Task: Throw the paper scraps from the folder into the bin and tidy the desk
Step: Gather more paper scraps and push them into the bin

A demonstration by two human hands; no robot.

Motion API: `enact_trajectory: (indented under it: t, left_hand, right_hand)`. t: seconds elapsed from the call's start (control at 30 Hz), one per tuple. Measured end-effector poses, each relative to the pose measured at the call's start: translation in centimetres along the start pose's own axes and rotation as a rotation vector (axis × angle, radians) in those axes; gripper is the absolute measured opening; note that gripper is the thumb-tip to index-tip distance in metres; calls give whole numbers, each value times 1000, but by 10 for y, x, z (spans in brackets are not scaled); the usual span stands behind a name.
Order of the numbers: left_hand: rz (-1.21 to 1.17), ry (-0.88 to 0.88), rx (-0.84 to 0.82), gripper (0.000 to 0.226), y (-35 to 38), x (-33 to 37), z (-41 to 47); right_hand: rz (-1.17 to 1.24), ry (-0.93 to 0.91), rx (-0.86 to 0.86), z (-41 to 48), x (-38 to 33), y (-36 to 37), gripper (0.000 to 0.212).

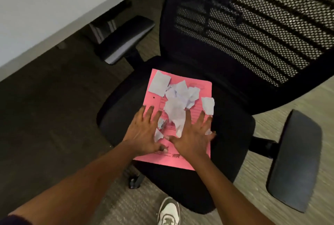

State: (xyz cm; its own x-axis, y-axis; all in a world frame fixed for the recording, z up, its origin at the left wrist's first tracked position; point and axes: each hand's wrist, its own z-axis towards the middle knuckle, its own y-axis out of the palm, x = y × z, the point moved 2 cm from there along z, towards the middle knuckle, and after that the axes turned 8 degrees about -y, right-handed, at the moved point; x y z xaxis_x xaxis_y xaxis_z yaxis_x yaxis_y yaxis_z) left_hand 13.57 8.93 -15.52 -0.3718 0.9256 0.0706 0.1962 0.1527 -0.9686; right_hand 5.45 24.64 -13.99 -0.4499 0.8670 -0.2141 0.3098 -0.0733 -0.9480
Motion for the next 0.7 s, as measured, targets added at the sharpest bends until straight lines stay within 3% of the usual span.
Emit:
enact_trajectory:
  t: [0.2,0.53,0.7]
  left_hand:
    - [24,87,-39,127,14,23,17]
    - [-75,221,108,109,3,37,47]
    - [-53,190,120,108,3,44,53]
  right_hand:
    - [5,45,-6,0,22,12,109]
    - [29,-13,136,12,14,16,81]
    - [-26,-192,145,25,16,13,76]
